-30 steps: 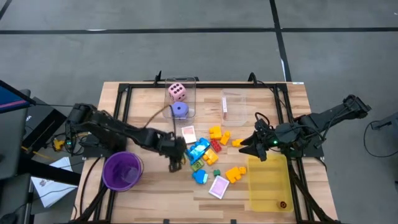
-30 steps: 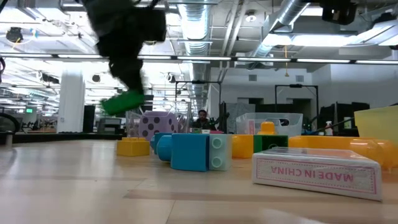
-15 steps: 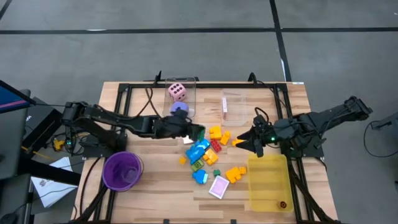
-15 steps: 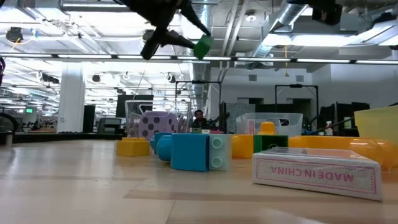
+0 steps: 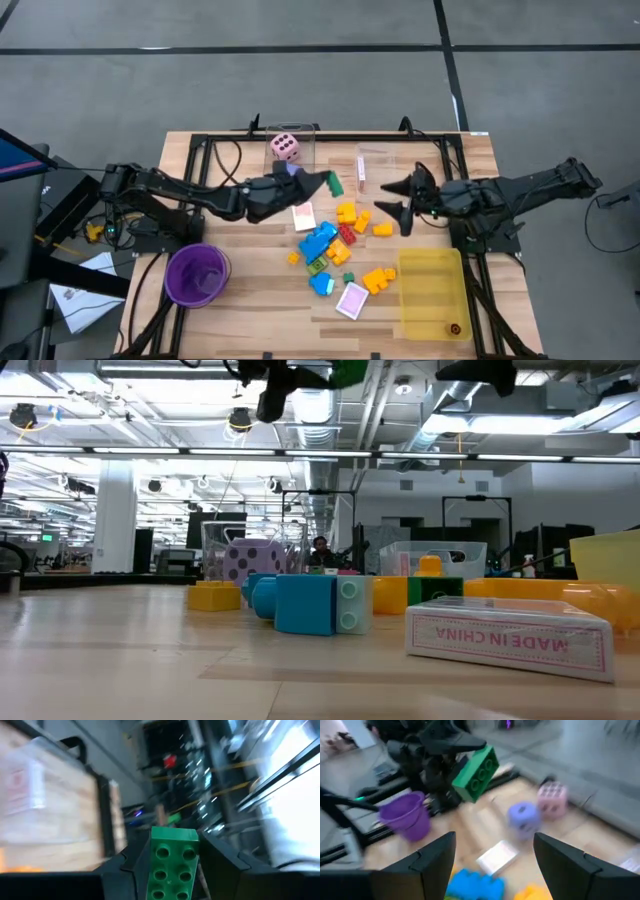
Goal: Pick & Place Toys
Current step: Put the left green game piece into the bin
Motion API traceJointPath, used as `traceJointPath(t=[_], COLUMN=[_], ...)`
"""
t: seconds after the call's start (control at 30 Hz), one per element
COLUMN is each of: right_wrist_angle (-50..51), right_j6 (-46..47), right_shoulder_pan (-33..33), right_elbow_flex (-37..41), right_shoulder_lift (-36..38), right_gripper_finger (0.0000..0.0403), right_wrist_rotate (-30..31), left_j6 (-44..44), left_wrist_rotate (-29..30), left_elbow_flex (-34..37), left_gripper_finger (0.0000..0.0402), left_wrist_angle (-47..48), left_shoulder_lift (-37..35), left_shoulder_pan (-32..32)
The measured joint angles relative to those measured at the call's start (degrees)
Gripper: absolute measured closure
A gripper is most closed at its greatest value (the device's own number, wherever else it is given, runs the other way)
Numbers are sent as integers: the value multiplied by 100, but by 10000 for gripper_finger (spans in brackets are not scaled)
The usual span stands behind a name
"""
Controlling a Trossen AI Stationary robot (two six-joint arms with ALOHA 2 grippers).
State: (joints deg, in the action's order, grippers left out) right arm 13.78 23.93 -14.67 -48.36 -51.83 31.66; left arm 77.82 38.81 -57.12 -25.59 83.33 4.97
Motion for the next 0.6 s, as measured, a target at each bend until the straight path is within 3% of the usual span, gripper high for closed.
traceJointPath(t=[0.33, 0.6], right_wrist_angle=[-1815, -3155], right_j6=[-2612, -3341], right_shoulder_pan=[236, 403], right_elbow_flex=[0, -40], right_shoulder_lift=[-664, -1479], right_gripper_finger=[143, 143], right_wrist_rotate=[331, 415], left_j6=[368, 363], left_wrist_rotate=[706, 924], left_elbow_flex=[0, 0], left_gripper_finger=[264, 264], left_wrist_angle=[-742, -843], left_shoulder_lift=[0, 0], left_shoulder_pan=[-24, -24])
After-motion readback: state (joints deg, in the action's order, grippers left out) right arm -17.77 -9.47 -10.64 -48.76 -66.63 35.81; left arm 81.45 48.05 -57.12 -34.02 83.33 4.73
